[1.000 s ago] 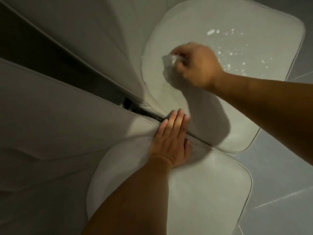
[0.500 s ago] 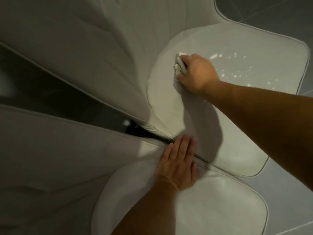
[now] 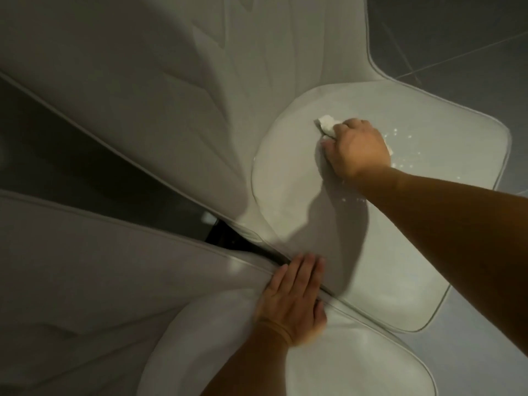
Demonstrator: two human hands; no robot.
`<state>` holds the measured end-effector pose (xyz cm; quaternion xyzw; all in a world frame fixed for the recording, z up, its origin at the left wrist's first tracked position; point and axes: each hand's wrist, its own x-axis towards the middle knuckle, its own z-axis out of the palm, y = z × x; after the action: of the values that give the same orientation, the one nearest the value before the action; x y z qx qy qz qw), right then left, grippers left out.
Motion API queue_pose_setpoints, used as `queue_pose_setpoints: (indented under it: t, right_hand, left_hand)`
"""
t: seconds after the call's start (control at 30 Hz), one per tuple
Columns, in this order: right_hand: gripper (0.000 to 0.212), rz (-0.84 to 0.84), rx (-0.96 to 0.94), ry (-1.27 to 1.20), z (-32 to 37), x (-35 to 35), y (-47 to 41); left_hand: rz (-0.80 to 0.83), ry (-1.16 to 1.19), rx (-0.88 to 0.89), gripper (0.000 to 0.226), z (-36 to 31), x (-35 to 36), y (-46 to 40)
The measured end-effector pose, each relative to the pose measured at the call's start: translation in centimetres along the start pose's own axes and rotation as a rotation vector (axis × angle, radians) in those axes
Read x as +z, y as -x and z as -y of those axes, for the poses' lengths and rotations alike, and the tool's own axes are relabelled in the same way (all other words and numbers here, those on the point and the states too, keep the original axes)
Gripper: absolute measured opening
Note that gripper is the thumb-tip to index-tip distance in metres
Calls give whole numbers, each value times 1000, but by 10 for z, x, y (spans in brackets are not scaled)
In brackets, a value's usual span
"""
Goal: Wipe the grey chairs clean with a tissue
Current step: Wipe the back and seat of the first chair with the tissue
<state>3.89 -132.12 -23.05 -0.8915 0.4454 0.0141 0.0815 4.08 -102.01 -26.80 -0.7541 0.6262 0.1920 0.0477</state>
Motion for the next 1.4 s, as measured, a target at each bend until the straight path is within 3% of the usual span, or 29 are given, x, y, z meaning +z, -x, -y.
queue_pose_setpoints:
  t: [0.07, 0.13, 0.23, 0.4, 0.47, 0.57, 0.73, 0.83, 0.9, 1.03, 1.1, 1.17, 1.23, 1.33, 1.4]
  right_hand:
    - [52, -3, 101, -63, 18, 9, -6]
    - [46, -3, 81, -122, 36, 17, -12]
    - [46, 71, -88, -234, 63, 25, -30]
    - [59, 193, -219, -95, 88, 31, -40]
    - [62, 286, -367, -78, 87, 28, -27]
    - [54, 414, -623, -72, 92, 20, 4]
    - [36, 491, -802, -53, 84, 0, 32]
    - [37, 537, -638, -278, 47, -23, 43]
    - [42, 461, -471, -414, 11, -40, 45]
    - [40, 10, -119, -433, -39, -62, 13]
    - [40, -137, -6, -447, -51, -68, -10]
    - [38, -87, 35, -436, -57, -65, -32]
    - [39, 81, -17, -357, -55, -50, -40]
    - [59, 291, -117, -188, -52, -15, -28]
    - [68, 290, -163, -59, -54, 1, -18]
  left_hand:
    - [4, 7, 3, 82, 0, 1, 1]
    - [1, 26, 3, 83, 0, 3, 3]
    - [-22, 21, 9, 85, 1, 6, 4]
    - [-41, 7, 9, 90, 4, 11, 3]
    - [-55, 10, 9, 89, 5, 10, 3]
    - [-87, 13, 6, 83, 5, 4, 2]
    - [-64, 3, -24, 81, 1, -1, 1]
    - [-61, 17, -34, 80, -2, -3, 1]
    - [-82, 3, -33, 79, -2, -3, 1]
    - [-90, -12, -26, 80, -2, -2, 2]
    - [-99, -14, -18, 80, -2, -1, 2]
    - [-120, -21, -15, 79, 0, 3, 3]
    - [-150, -35, -8, 79, 1, 5, 3]
    - [-185, -69, 9, 80, 1, 8, 3]
    - [-178, -58, 6, 83, 0, 7, 3]
